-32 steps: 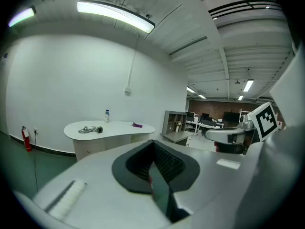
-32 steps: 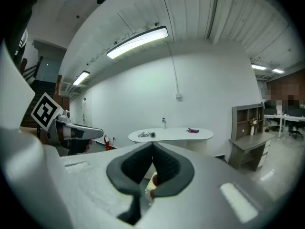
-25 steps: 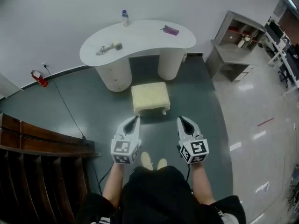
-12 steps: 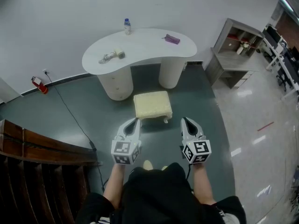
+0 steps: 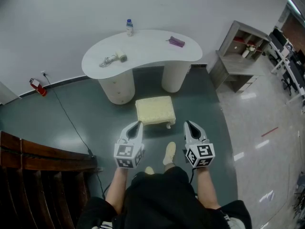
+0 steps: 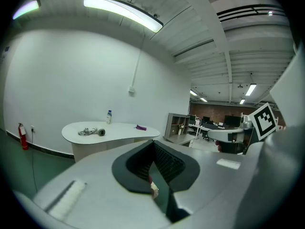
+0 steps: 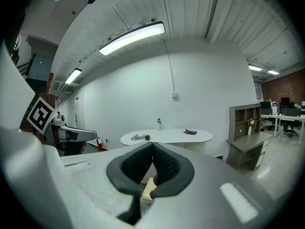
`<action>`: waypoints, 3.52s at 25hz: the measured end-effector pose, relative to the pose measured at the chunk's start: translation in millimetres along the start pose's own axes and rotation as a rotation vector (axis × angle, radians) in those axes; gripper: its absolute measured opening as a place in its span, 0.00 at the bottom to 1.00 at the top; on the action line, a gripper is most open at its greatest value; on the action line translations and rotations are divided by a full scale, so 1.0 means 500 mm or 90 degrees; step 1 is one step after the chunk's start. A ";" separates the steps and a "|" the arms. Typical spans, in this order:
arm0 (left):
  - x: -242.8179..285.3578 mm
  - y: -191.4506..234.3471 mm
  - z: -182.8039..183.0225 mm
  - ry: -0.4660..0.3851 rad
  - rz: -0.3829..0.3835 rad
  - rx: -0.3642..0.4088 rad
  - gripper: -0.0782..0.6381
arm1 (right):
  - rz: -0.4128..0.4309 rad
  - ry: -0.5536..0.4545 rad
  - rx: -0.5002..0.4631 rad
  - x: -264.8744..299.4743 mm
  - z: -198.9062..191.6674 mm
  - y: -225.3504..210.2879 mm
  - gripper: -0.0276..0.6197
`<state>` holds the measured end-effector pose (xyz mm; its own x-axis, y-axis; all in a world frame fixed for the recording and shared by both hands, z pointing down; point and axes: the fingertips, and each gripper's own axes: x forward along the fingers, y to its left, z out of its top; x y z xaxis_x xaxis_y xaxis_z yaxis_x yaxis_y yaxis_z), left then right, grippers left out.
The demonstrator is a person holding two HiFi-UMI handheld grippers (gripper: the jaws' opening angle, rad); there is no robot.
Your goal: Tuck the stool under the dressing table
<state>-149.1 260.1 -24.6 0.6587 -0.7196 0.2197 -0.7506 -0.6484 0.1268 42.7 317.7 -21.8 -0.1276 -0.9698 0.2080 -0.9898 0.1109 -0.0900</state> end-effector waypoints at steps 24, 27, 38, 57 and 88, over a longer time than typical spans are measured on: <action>0.460 0.104 -0.024 0.083 0.104 -0.064 0.12 | 0.122 0.093 0.048 0.459 -0.015 -0.287 0.05; 0.503 0.120 -0.051 0.104 0.122 -0.078 0.12 | 0.141 0.112 0.050 0.510 -0.035 -0.309 0.05; 0.638 0.221 -0.198 0.170 0.124 -0.093 0.12 | 0.147 0.167 0.064 0.674 -0.168 -0.328 0.05; 0.834 0.421 -0.584 0.277 0.095 -0.132 0.12 | 0.082 0.284 0.100 0.898 -0.579 -0.395 0.05; 0.905 0.545 -0.989 0.314 0.130 -0.135 0.20 | 0.060 0.309 0.124 1.009 -0.994 -0.508 0.09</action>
<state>-80.7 -119.4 587.6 0.4350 -0.5908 0.6795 -0.8877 -0.4078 0.2137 198.0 -91.5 590.0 -0.2760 -0.7399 0.6134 -0.9482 0.1052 -0.2998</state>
